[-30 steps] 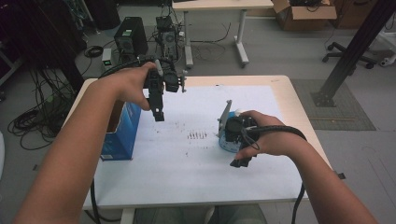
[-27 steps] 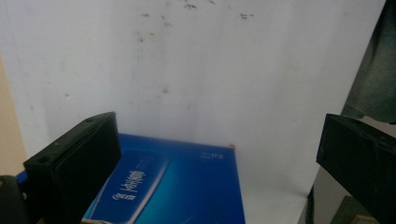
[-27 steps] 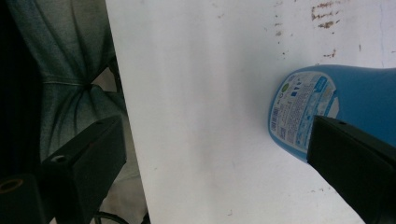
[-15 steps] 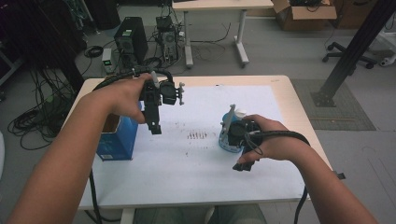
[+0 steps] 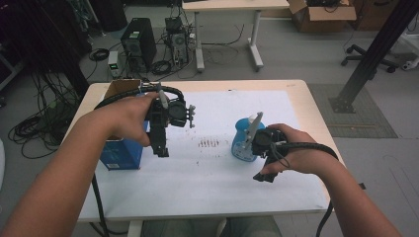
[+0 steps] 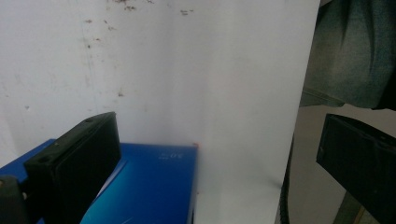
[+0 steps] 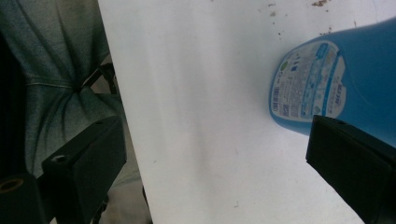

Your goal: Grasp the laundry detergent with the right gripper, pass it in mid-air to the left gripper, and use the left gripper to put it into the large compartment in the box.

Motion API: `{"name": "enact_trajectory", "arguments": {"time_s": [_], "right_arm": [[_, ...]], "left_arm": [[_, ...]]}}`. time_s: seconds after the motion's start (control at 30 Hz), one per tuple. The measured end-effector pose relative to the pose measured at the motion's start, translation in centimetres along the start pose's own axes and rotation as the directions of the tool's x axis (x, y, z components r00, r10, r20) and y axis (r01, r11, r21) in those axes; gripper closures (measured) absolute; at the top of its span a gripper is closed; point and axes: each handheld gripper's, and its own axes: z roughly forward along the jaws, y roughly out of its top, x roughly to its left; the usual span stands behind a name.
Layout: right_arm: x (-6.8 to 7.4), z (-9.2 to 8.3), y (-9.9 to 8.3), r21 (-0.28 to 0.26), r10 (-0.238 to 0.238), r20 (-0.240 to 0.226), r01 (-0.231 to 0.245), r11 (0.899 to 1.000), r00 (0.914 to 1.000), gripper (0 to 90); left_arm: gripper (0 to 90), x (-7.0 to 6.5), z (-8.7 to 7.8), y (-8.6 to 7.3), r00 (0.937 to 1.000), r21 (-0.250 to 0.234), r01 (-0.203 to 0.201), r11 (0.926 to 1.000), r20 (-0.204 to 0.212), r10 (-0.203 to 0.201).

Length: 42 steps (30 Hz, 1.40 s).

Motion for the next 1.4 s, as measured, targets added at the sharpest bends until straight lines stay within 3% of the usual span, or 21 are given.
{"name": "enact_trajectory", "arguments": {"time_s": [0.33,0.7,1.0,1.4], "right_arm": [[-0.7,0.1,-2.2,-0.045,0.045,0.017,-0.044,0.998,0.9989,5.5],[-2.2,0.6,-5.0,-0.1,0.136,0.026,-0.133,0.986,0.9904,5.5],[-3.7,1.5,-6.3,-0.182,0.194,0.031,-0.186,0.966,0.9805,5.5],[-5.0,3.0,-7.4,-0.302,0.24,0.046,-0.216,0.928,0.9696,5.0]], "left_arm": [[0.2,-0.8,0.8,0.1,0.9998,0.003,-0.017,0.9998,0.003,0.017],[0.2,-1.6,0.8,0.1,0.9994,0.002,-0.033,0.9994,0.001,0.033],[0.2,-2.0,0.9,-0.1,0.9997,0.002,-0.025,0.9997,0.003,0.025],[0.2,-2.2,0.9,-0.3,0.9997,-0.001,-0.026,0.9997,0.001,0.026]]}}
